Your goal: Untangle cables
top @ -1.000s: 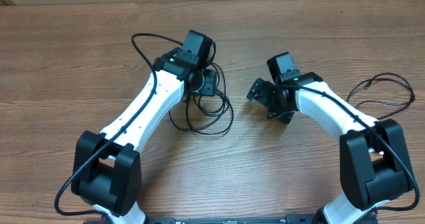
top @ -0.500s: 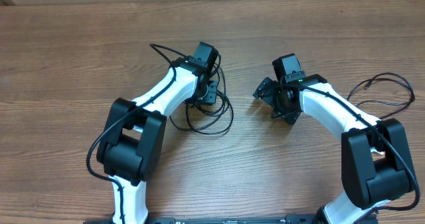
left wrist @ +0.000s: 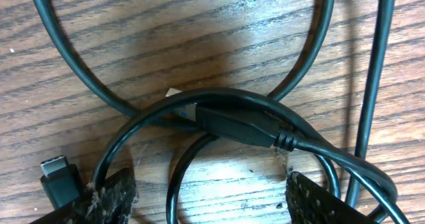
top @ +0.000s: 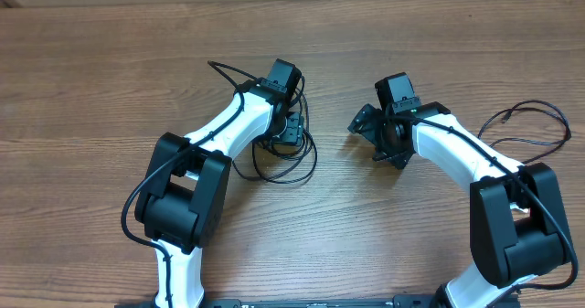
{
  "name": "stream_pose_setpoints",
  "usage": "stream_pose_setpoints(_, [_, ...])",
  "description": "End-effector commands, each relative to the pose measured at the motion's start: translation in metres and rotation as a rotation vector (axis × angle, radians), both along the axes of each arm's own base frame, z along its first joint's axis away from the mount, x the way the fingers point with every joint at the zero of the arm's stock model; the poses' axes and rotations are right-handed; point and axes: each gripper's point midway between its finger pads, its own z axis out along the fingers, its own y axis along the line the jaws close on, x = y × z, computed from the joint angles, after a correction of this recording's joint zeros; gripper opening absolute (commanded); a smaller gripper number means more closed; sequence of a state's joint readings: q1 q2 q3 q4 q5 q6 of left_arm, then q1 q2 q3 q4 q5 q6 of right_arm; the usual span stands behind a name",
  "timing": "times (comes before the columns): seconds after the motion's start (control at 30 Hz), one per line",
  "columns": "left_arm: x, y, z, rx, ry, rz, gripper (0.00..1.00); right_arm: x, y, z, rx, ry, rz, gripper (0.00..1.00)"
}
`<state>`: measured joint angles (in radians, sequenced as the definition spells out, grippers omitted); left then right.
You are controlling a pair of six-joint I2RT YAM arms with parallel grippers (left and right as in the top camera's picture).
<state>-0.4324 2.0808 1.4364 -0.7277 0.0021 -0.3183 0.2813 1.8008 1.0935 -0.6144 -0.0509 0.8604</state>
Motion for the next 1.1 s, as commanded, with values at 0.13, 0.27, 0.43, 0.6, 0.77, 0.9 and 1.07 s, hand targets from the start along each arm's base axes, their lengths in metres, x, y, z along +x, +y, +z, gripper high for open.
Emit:
stream_pose_setpoints(0.13, [0.000,0.002,-0.006,0.016,0.010,0.006,0.72,0.000,-0.003,-0.001,-0.011,-0.002,-0.008,1.00])
stream_pose_setpoints(0.27, [-0.004,0.008,-0.010,0.044,0.027,0.009,0.71,0.000,-0.003,-0.001,-0.011,-0.002,-0.008,1.00])
stream_pose_setpoints(0.43, [-0.004,0.017,-0.012,0.090,0.015,0.017,0.69,0.000,-0.003,-0.001,-0.011,-0.002,-0.009,1.00])
stream_pose_setpoints(0.6, [-0.005,0.017,-0.013,0.091,0.018,0.017,0.58,0.000,-0.003,-0.001,-0.011,-0.003,-0.008,1.00])
stream_pose_setpoints(0.77, [-0.005,0.018,-0.013,0.099,0.016,0.018,0.58,0.000,-0.003,-0.001,-0.011,-0.003,-0.008,1.00])
stream_pose_setpoints(0.9, [-0.004,0.020,-0.013,0.108,0.011,0.020,0.59,0.000,-0.003,-0.001,-0.011,-0.004,-0.008,1.00])
stream_pose_setpoints(1.07, [-0.003,0.022,-0.013,0.122,0.004,0.023,0.55,0.000,-0.003,-0.001,-0.011,-0.003,-0.008,1.00])
